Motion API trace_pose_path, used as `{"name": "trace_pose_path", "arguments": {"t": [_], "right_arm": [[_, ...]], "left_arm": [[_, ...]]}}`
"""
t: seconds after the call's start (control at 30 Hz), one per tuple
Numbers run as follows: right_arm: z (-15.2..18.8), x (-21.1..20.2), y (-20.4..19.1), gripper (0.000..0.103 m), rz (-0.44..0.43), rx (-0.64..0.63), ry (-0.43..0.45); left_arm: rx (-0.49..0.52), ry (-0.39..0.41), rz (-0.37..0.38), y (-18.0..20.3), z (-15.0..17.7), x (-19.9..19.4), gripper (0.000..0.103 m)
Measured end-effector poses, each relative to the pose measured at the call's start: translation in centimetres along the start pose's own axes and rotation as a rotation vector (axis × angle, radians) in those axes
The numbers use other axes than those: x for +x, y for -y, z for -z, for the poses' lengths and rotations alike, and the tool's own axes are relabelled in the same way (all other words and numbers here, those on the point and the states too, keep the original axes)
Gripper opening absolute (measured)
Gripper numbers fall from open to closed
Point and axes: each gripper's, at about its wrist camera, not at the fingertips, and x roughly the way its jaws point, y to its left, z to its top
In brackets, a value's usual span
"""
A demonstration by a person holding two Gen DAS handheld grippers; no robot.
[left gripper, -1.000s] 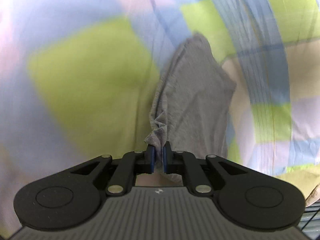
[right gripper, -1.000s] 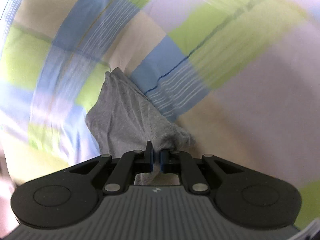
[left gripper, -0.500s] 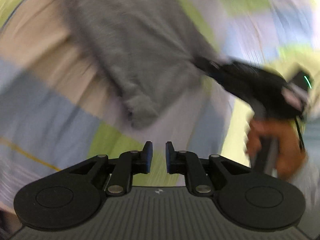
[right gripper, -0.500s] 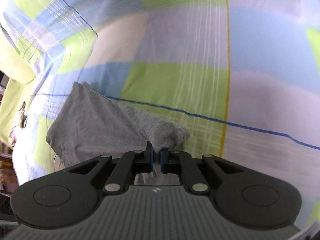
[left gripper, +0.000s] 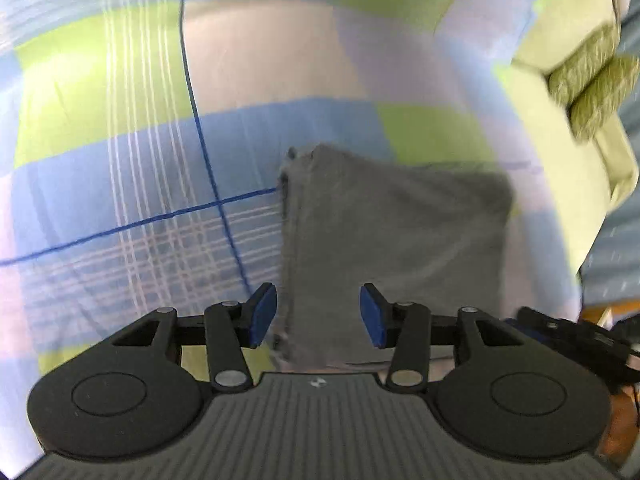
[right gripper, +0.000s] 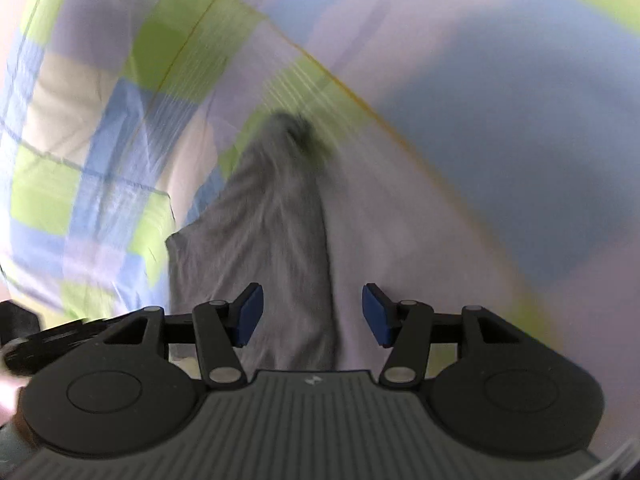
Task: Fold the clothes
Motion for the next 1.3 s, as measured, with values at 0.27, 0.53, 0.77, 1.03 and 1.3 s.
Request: {"name": "trace_pose_path", "arguments": {"t": [0.27, 0.53, 0.77, 1.03, 1.3], "right_arm": [[5.1, 1.1, 0.9, 0.051, -0.042, 0.096, 0.209], [6.3, 2.6, 1.0, 0.007, -0.075, 0.188, 0.250], [2.4, -0.7, -2.0, 0.004, 0.057, -0.008, 0.143], [-1.6, -3.8, 0.2, 0.004, 0.089, -0.069, 0.091], [0.5, -1.0, 2.6, 0.036, -0.038, 0.017, 0.049]], "left_arm": [[0.076, -0.102, 0.084, -2.9, -0.6, 1.7, 0.054], [0.073, -0.086, 0.142, -3.5, 0.1, 0.6, 0.016], [0.134, -0.039, -0.003, 1.6, 3.5, -0.2, 0.016], [-0.107, 0.040, -0.016, 2.8, 9.1, 0.6, 0.017], [-0.003, 0.036, -0.041, 1.4, 6.9, 0.7, 0.024]]}}
